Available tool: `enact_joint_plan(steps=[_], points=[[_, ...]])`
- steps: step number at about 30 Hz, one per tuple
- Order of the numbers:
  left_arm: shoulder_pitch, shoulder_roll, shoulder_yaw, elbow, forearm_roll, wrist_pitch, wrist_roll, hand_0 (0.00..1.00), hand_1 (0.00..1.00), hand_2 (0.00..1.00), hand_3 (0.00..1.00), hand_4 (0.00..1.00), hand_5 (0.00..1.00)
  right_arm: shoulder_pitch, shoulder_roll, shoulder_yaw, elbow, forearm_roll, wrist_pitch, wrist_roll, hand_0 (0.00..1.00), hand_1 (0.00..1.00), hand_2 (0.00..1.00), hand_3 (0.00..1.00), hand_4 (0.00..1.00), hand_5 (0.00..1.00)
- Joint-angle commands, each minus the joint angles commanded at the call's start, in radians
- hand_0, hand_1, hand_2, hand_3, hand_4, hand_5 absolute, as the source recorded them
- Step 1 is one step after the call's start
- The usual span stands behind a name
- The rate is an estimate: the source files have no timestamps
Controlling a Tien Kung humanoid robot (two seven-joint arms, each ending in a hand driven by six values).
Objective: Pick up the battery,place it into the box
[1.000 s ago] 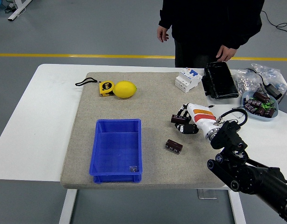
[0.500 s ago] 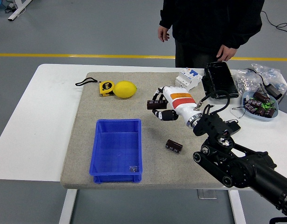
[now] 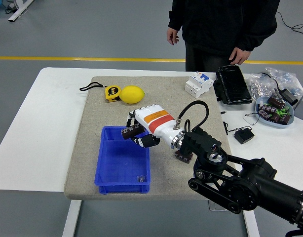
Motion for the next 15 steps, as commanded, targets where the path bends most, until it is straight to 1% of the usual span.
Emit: enact_joint_plan(steps=[5,6,9,11,12,15], points=[[0.0,0.001,0.003,-0.001,-0.004,0.001,0.001,0.722,0.677,0.684,0.587,0.637,0.55,0.006,0.0,-0.006,-0.022,-0.022,0.023,0.002,0.586,0.662,0.707,0.799,0.982,0.247],[0.0,0.001,0.004,-0.001,-0.006,0.001,0.002,0.722,0.677,0.687,0.587,0.635,0.547,0.007,0.0,-0.004,-0.025,-0.02,0.027,0.003,0.83,0.849,0.889,0.998,0.998,0.323],[-0.001,0.002,0.006,-0.001,-0.007,0.002,0.002,0.722,0.677,0.687,0.587,0.635,0.547,0.008,0.0,0.003,-0.031,-0.017,0.043,0.003,0.83,0.849,0.889,0.998,0.998,0.323],[-0.001,0.002,0.007,-0.001,-0.009,0.001,0.002,0.722,0.677,0.687,0.587,0.635,0.547,0.008,0.0,0.009,-0.034,-0.012,0.044,0.003,0.83,0.849,0.889,0.998,0.998,0.323],[0.0,0.002,0.007,-0.001,-0.01,0.001,0.002,0.723,0.677,0.683,0.587,0.634,0.545,0.008,0.0,0.014,-0.035,-0.01,0.04,0.004,0.913,0.907,0.958,0.998,0.998,0.339],[0.0,0.001,0.006,-0.002,-0.007,0.001,0.002,0.723,0.677,0.683,0.587,0.634,0.545,0.007,0.0,0.029,-0.029,-0.01,0.031,0.005,0.913,0.907,0.958,0.998,0.998,0.339]])
